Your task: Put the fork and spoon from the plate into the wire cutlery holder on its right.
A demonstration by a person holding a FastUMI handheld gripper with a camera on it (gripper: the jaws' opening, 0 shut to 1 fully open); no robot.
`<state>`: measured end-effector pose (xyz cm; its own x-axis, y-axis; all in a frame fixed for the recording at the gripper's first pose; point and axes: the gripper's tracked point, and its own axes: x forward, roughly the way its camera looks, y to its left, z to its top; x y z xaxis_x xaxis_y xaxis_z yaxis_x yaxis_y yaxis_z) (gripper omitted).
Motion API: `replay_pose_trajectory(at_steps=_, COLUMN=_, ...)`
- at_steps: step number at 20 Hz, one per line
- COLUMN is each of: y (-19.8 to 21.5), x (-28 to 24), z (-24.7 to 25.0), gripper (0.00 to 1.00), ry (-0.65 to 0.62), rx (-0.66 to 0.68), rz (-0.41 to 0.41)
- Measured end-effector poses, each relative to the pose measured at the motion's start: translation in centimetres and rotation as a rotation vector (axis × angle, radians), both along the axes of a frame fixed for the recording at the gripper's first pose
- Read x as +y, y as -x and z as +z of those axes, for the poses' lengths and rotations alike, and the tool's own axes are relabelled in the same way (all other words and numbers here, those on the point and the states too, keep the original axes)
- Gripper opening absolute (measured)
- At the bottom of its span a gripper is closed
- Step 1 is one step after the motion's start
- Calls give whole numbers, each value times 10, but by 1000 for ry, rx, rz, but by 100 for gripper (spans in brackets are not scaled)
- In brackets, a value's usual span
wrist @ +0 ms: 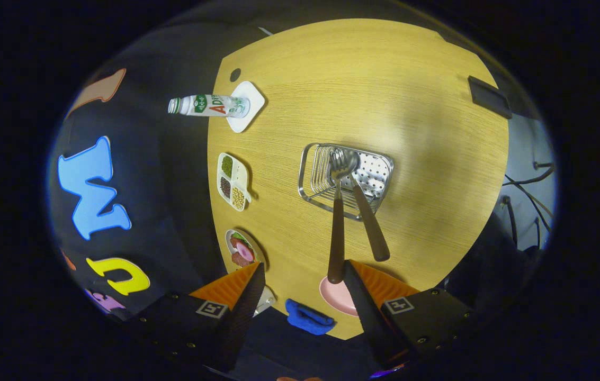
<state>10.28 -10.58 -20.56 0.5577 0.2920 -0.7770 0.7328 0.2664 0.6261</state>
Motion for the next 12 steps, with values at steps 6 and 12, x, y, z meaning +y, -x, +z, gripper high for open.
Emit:
replay_pose_trajectory(at_steps=6, y=8, x=-5, z=24, gripper=91, ry=375, rx=-102, rz=227)
replay_pose_trajectory(at_steps=12, y=-6, x=-30, z=81, gripper=91, ry=788, rx=-276, rz=335)
